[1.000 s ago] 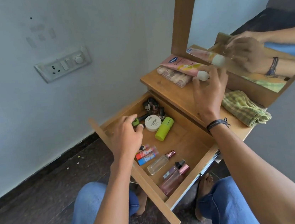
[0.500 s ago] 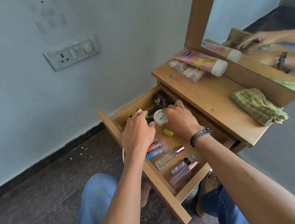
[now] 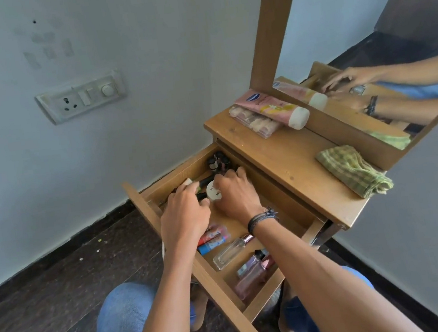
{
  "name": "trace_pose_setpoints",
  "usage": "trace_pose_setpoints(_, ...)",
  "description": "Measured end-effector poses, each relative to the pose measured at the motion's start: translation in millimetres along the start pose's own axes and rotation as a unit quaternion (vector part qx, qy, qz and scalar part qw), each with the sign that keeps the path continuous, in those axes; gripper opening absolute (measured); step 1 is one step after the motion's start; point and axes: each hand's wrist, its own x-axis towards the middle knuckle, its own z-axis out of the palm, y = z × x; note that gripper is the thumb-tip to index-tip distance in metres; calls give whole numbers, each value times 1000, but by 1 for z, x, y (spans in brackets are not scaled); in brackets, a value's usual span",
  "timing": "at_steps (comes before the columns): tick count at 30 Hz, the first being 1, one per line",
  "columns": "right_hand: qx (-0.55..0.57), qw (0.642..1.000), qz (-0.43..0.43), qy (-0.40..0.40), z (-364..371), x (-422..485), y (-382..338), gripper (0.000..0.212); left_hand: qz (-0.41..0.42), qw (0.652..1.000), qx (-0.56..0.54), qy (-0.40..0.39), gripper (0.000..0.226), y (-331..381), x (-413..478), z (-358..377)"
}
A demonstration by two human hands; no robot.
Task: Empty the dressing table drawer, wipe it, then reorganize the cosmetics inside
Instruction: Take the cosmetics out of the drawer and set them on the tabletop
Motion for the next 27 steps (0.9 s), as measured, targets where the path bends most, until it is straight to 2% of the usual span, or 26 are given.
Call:
trace_pose_setpoints(9,131,986,28,100,-35,-33,11,46,-21,995,-93,36,37,-1,5,-1)
trace_pose_setpoints(13,216,960,40,174,-65,-46,25,44,-13,997,-72,19,41,-1,4,-2)
trace_pose_setpoints(17,251,925,129,257,-97,-46,57,46,-2,999,-35,-7,38,0,3,-1)
trace_pose_setpoints(21,227,922,195,248,-102,-39,86,50,7,1000,4,-28,37,3,3,0)
trace_pose_setpoints(27,202,931,201,228,-89,-32,95,43,31,998,17,-45,38,6,0,2)
